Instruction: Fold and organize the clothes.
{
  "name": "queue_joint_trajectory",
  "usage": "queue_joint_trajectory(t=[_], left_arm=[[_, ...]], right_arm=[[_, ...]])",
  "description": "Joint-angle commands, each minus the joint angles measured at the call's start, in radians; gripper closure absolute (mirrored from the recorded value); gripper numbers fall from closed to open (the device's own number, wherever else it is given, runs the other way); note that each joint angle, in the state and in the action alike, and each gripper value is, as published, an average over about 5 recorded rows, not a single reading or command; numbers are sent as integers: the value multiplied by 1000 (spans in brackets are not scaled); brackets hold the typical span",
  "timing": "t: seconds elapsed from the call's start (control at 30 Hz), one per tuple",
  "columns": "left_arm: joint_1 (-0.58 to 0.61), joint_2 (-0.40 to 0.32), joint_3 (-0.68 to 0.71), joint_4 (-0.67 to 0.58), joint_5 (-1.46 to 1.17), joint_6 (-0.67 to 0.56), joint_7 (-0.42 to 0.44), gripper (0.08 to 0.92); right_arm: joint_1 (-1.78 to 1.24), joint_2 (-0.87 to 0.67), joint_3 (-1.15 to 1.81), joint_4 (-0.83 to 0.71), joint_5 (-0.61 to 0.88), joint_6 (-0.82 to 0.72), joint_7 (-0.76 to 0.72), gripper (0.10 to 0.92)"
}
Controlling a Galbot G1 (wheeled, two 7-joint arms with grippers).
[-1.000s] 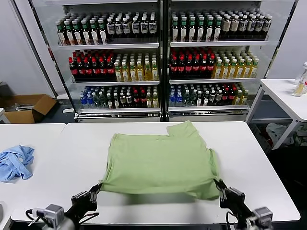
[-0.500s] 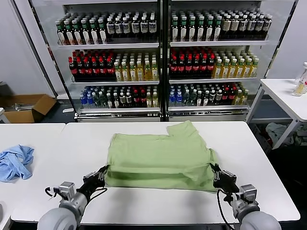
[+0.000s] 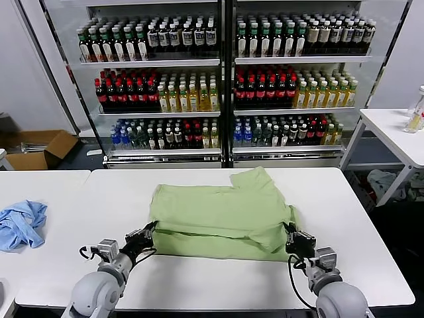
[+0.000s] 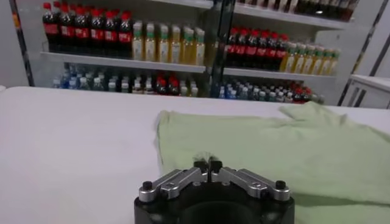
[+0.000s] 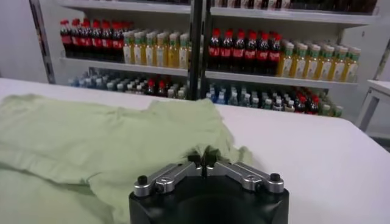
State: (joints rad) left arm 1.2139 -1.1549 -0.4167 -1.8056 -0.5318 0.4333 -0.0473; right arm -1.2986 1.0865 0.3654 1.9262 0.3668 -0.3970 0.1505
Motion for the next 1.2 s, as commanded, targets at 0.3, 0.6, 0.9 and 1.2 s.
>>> queue_joint_trajectory(t=[0.3,0.6,0.9,1.2], left_arm=[[103,38,-117,-133,-137,19,-47,551],[236,20,-66,-215,-84,107,-71,292],[208,4,-47,-151,-1,142,-129,180],[211,-17,-29,-147,20,143,-152,379]], right_arm=[[-93,-37,67,105,-12,-18,32,422],[-219,-5,55,138,33,-29,58,212],[-199,-1,47,95,91,-53,100,205],[-197,8,42,96,98,-30,95,423]])
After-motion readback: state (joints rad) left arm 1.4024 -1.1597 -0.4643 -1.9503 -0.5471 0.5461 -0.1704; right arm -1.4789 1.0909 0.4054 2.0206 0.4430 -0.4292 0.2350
